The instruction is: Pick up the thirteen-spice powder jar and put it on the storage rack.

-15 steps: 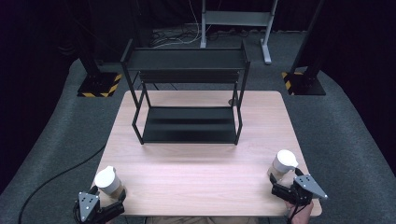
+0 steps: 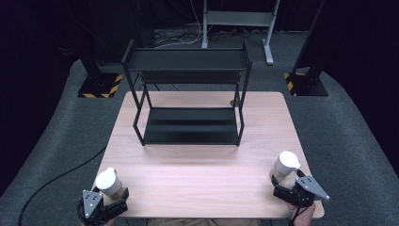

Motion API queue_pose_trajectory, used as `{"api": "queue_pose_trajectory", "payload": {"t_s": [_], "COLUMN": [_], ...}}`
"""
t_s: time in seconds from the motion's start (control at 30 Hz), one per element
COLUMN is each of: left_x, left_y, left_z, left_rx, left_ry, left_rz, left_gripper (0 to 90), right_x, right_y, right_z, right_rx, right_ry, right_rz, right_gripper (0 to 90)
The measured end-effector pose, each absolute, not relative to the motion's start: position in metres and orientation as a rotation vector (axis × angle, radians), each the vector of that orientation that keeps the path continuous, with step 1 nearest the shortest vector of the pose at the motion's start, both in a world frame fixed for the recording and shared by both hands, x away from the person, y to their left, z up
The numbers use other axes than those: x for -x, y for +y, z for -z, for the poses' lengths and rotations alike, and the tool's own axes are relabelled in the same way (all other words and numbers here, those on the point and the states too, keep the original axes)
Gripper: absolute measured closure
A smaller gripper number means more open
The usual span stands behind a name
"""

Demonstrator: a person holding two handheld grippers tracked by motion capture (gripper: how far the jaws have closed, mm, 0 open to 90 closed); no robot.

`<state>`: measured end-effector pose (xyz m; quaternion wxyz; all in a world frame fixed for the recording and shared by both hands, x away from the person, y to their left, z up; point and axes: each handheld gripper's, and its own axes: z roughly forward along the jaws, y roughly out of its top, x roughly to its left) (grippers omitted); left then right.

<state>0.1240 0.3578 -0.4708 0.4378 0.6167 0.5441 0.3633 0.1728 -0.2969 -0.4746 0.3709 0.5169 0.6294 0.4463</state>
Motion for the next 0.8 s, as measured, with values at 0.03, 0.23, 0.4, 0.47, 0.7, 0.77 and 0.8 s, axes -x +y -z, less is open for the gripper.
{"api": "queue_pose_trajectory", "payload": {"t_s": [0.03,0.23,0.4,0.47,0.7,0.77,0.8], "left_x": [-0.124,-0.1287,-0.1297,-0.1293,-0.1288,-0.1293,-0.1296], "left_y": [0.3578,0.3584,0.3605,0.3622,0.3605,0.3606,0.3601], "left_z": [0.4708,0.4715,0.4698,0.4705,0.4723,0.4715,0.4709], "left_rx": [-1.533,-1.54,-1.543,-1.532,-1.528,-1.534,-1.536], "left_ry": [1.353,1.348,1.352,1.353,1.346,1.344,1.346], "left_rz": [-0.903,-0.884,-0.88,-0.874,-0.89,-0.89,-0.889], "left_gripper": [0.3,1.3,22.9,29.1,29.8,29.9,29.9], "right_x": [-0.1728,-0.1732,-0.173,-0.173,-0.1723,-0.1722,-0.1722], "right_y": [-0.2969,-0.2971,-0.2972,-0.297,-0.2973,-0.2977,-0.2977], "right_z": [0.4746,0.4743,0.4745,0.4746,0.4751,0.4753,0.4753], "right_rx": [-1.326,-1.327,-1.325,-1.324,-1.32,-1.32,-1.32], "right_ry": [1.614,1.616,1.616,1.616,1.614,1.613,1.613], "right_rz": [-1.145,-1.144,-1.145,-1.144,-1.148,-1.152,-1.152], "right_gripper": [0.0,0.2,0.7,0.8,0.9,1.0,1.0]}}
